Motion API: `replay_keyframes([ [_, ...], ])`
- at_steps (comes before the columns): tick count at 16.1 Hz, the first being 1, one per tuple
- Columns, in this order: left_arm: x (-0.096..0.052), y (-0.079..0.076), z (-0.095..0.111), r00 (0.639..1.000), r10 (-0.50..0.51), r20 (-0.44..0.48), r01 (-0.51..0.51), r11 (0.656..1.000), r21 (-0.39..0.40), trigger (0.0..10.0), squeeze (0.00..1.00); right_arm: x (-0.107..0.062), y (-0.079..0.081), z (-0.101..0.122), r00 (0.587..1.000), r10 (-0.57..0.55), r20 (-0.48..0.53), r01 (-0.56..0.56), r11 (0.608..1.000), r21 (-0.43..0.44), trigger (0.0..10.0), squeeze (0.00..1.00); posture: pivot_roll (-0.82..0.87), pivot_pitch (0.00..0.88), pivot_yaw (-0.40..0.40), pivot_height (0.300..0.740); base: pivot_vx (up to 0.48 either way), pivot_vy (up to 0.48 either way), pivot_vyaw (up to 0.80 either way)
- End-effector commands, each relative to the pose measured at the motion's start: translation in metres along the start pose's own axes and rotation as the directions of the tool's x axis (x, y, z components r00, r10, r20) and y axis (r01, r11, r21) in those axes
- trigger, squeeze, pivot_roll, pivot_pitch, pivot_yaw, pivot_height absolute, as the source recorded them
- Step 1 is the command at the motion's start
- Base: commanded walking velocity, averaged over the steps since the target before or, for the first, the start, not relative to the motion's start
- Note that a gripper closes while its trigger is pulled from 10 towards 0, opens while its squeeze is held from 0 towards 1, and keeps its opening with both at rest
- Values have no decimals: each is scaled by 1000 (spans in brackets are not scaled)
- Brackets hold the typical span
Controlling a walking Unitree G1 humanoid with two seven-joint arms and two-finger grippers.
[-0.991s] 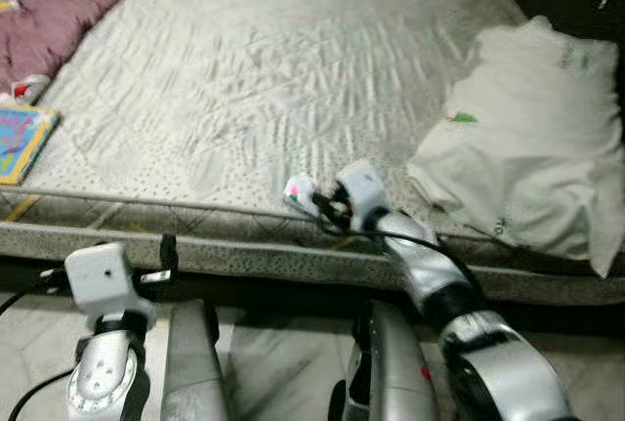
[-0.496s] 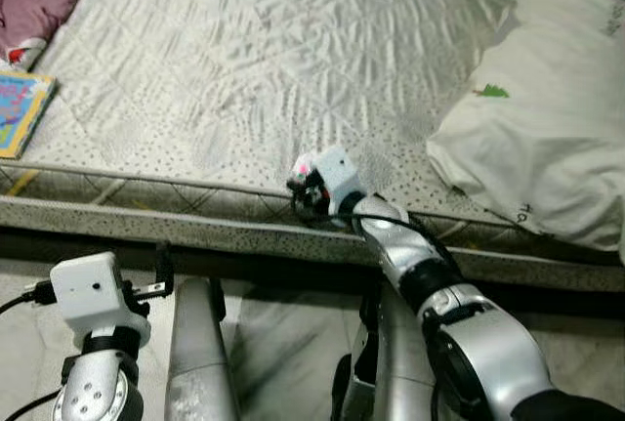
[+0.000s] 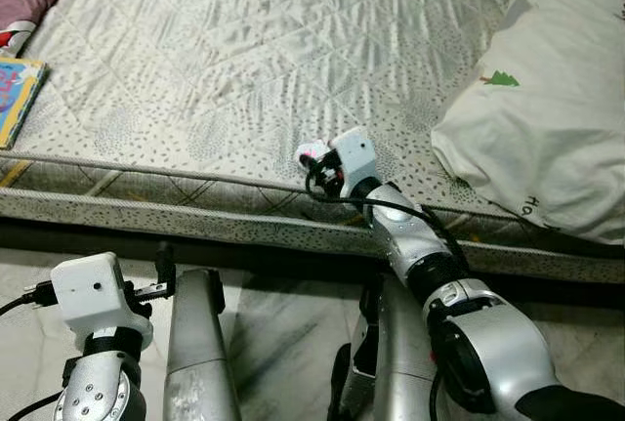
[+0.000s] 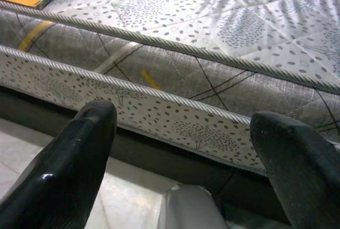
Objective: Clean up the room
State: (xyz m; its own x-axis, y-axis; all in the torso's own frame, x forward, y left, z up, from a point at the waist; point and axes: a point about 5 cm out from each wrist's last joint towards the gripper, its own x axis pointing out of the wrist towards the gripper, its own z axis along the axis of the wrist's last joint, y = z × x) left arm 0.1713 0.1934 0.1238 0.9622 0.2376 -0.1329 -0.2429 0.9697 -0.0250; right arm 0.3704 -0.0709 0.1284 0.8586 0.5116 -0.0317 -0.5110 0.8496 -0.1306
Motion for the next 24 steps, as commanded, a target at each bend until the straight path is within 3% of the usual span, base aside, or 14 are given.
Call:
replay_keyframes([
  [1, -1, -1, -1, 1000, 2, -13, -2, 1000, 0, 10000, 0, 0, -5, 11, 997, -15, 74, 16, 1000, -7, 10000, 0, 287, 238, -90, 527, 0, 0, 0],
  [6, 8, -6, 1, 1000, -28, 0, 28, 1000, -2, 10000, 0, -3, -8, 3, 1000, -9, 27, 10, 999, -31, 10000, 0, 278, 210, -82, 527, 0, 0, 0],
  [7, 8, -5, 2, 1000, -29, 0, 29, 1000, -2, 10000, 0, -3, -8, 2, 1000, -1, 22, 1, 1000, -26, 10000, 404, 279, 209, -83, 527, 0, 0, 0],
  [8, 8, -5, 2, 1000, -29, 1, 29, 1000, 1, 10000, 0, -4, -6, -1, 1000, 27, 7, -27, 999, -31, 10000, 737, 282, 207, -83, 527, 0, 0, 0],
  [9, 8, -4, 2, 1000, -28, 2, 28, 1000, 3, 10000, 0, -4, -5, -2, 999, 36, 4, -36, 999, -30, 10000, 773, 284, 204, -83, 527, 0, 0, 0],
  [10, 8, -3, 2, 1000, -27, 2, 27, 1000, 5, 10000, 0, -3, -3, -3, 999, 47, -2, -47, 998, -32, 10000, 729, 288, 201, -83, 527, 0, 0, 0],
  [12, 9, -3, 2, 1000, -26, 4, 26, 1000, 10, 10000, 0, -2, 3, -9, 995, 84, -60, -87, 995, -51, 10000, 0, 290, 199, -82, 527, 0, 0, 0],
  [17, 10, -3, 2, 999, -32, -1, 32, 999, 16, 10000, 0, -1, 9, -22, 985, 29, -170, -47, 993, -105, 10000, 0, 300, 209, -75, 527, 0, 0, 0],
  [18, 12, -2, 3, 999, -33, 3, 33, 999, 21, 10000, 0, 1, 10, -22, 983, -1, -183, -19, 994, -107, 8392, 0, 303, 207, -74, 527, 0, 0, 0],
  [19, 13, -2, 3, 999, -32, 4, 32, 999, 21, 10000, 0, 1, 10, -22, 983, -7, -186, -13, 994, -105, 8392, 0, 304, 207, -74, 527, 0, 0, 0],
  [20, 14, -1, 4, 1000, -30, 9, 29, 999, 25, 10000, 0, 3, 10, -22, 978, -38, -203, 16, 993, -113, 0, 0, 309, 202, -75, 527, 0, 0, 0],
  [24, 16, -1, 6, 1000, -23, 20, 23, 999, 28, 10000, 0, 3, 8, -26, 964, -76, -253, 44, 990, -131, 0, 0, 312, 189, -79, 527, 0, 0, 0],
])
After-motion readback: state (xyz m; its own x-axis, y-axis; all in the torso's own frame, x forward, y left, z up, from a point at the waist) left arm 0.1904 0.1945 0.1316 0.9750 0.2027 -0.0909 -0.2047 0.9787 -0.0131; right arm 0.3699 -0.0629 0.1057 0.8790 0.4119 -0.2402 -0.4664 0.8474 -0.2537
